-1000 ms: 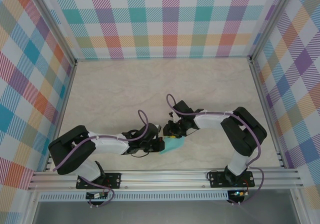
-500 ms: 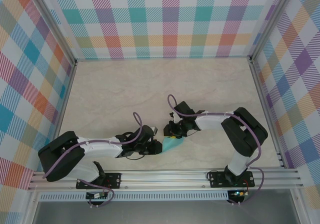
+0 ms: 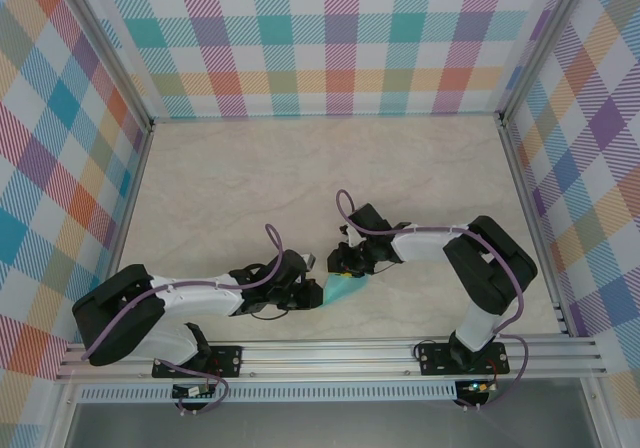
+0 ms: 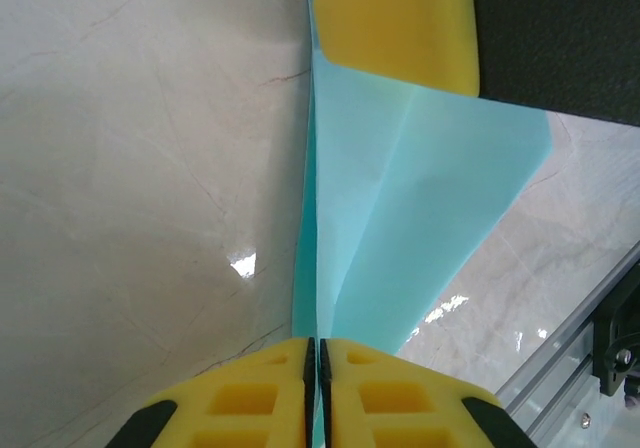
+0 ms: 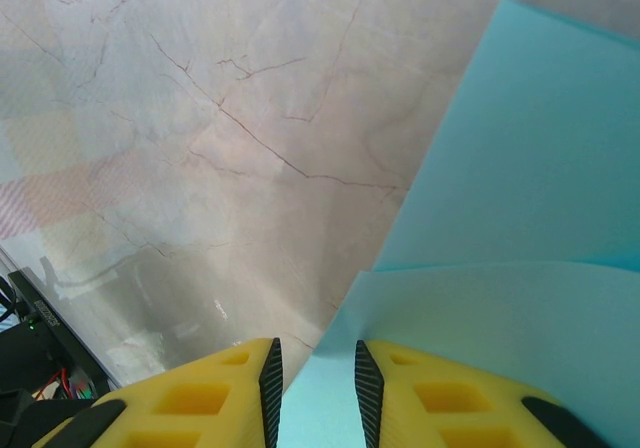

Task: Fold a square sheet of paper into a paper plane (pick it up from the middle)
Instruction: Perform the fourth fold on the wing at the bottom-center of the table.

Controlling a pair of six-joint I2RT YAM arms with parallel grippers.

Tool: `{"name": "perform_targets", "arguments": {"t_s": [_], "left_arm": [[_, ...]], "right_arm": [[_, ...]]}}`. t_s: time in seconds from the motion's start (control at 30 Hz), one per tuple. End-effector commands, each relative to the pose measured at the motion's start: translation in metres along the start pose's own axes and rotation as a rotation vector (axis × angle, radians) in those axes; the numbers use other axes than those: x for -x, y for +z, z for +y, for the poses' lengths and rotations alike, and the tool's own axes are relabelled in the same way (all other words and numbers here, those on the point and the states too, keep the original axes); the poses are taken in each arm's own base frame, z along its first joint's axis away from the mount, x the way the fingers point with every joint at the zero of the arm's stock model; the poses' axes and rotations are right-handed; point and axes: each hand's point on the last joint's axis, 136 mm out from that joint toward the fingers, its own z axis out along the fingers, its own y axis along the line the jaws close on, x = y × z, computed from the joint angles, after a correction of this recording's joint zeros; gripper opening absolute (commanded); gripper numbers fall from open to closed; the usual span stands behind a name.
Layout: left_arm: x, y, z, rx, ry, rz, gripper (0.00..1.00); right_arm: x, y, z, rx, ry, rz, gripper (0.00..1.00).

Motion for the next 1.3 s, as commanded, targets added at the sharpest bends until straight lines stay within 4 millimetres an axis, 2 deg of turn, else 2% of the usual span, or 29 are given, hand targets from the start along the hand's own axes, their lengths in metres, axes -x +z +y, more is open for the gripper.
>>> {"name": "perform_targets", "arguments": {"t_s": [0.0, 0.23, 0.47, 0.93, 1.2, 1.27], "left_arm": [[-0.003, 0.003, 0.005, -0.002, 0.005, 0.019, 0.12], [-0.014, 0.012, 0.003, -0.025, 0.031, 0.076, 0.11], [-0.020, 0.016, 0.000, -0.039, 0.070, 0.103, 0.00], [-0.026, 0.011, -0.018, -0.080, 0.207, 0.110, 0.00], [-0.001, -0.009, -0.016, -0.005, 0.195, -0.018, 0.32], [0.001, -0.009, -0.016, 0.005, 0.193, -0.020, 0.34]], "right_arm": [[-0.023, 0.008, -0.038, -0.121, 0.049, 0.054, 0.30], [-0.025, 0.006, -0.038, -0.120, 0.047, 0.049, 0.30], [-0.027, 0.006, -0.043, -0.133, 0.053, 0.049, 0.31], [-0.029, 0.005, -0.045, -0.143, 0.050, 0.051, 0.31], [-0.032, 0.004, -0.043, -0.124, 0.037, 0.058, 0.30], [-0.032, 0.003, -0.041, -0.119, 0.033, 0.056, 0.31]]}}
